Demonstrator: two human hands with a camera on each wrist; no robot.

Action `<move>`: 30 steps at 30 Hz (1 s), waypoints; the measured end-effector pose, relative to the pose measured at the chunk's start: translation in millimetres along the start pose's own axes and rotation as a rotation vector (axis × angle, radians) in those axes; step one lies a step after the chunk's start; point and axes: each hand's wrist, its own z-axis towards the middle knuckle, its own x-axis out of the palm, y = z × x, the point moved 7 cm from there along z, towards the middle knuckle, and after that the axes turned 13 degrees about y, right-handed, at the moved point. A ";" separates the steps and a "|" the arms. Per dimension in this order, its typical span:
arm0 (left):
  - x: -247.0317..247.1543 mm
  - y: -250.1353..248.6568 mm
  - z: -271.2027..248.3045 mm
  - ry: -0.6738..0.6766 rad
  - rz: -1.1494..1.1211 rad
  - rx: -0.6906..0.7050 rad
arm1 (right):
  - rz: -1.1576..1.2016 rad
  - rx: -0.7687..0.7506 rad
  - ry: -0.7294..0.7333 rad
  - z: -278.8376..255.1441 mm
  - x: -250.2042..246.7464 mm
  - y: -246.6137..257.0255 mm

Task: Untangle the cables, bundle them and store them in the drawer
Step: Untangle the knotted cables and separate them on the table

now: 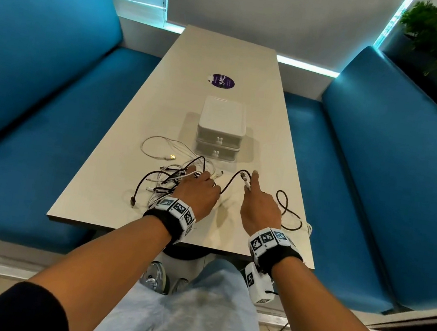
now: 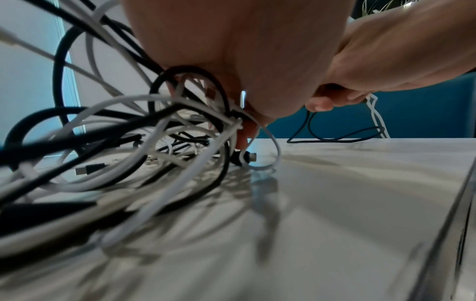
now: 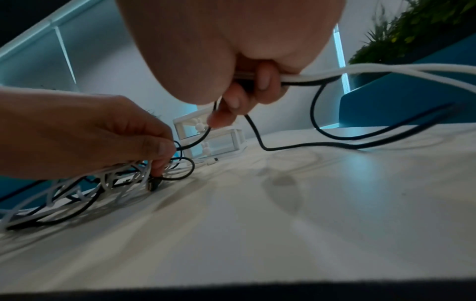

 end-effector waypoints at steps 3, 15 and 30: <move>0.7 -0.9 0.2 0.008 0.018 0.008 | 0.035 -0.020 -0.036 -0.4 -7.1 1.4; -4.4 -6.4 -4.9 0.009 -0.007 0.073 | -0.008 -0.191 0.174 -0.6 23.1 43.4; 1.0 37.3 -6.9 0.041 -0.044 0.017 | -0.253 -0.059 0.202 1.6 4.5 -16.5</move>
